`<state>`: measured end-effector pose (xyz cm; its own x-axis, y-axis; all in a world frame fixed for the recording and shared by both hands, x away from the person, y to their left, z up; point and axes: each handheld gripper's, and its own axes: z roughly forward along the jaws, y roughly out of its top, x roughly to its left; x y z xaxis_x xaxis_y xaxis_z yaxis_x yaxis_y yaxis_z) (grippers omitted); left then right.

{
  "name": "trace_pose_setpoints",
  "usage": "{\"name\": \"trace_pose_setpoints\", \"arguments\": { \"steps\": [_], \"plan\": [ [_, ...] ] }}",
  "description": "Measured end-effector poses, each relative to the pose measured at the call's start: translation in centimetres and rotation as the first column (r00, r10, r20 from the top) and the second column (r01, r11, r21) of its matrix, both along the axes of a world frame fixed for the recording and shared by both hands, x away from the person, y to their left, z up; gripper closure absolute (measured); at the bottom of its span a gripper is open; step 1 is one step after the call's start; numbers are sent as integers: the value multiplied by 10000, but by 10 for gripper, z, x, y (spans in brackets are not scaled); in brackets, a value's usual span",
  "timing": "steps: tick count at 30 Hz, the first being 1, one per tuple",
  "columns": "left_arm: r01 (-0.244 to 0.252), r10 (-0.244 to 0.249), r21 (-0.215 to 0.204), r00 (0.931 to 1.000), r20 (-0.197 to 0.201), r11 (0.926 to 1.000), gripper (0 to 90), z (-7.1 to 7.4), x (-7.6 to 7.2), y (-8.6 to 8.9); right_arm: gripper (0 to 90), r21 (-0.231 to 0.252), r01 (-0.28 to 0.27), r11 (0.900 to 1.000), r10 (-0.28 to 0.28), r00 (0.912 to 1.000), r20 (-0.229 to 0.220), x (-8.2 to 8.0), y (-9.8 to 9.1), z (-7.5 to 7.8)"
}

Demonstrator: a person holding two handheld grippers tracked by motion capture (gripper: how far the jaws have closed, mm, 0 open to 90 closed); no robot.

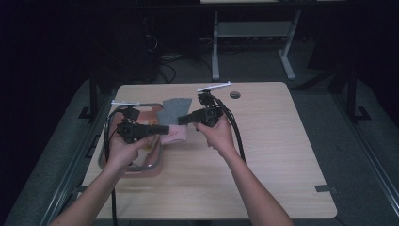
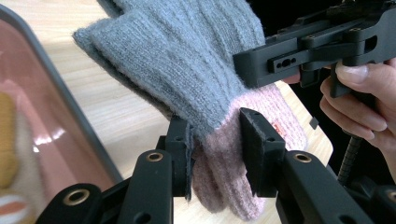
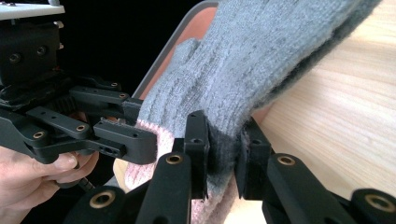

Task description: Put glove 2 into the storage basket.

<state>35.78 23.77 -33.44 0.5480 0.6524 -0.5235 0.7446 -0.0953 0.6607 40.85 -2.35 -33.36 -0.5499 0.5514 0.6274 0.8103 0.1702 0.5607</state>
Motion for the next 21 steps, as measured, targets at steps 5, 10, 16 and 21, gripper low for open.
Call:
{"name": "trace_pose_setpoints", "arguments": {
  "steps": [5, 10, 16, 21],
  "plan": [
    [-134, 134, 39, 9999, 31, 9999, 667, 1, -1, 9, 771, -17, -112, 9999, 112, 9999, 29, 3, 10, 2],
    [-188, 188, 82, 9998, 33, 9998, 671, 2, -1, 14, 770, -3, -172, 9999, 172, 9998, 30, 4, 15, 3],
    [-297, 297, 188, 9996, 41, 9994, 672, 3, -1, 23, 770, 123, -253, 9996, 255, 9996, -130, 7, 26, 2],
    [-395, 394, 267, 9992, 28, 9989, 673, 2, -2, 30, 769, 134, -301, 9995, 303, 9994, -192, 8, 32, 0]
  ]
}}
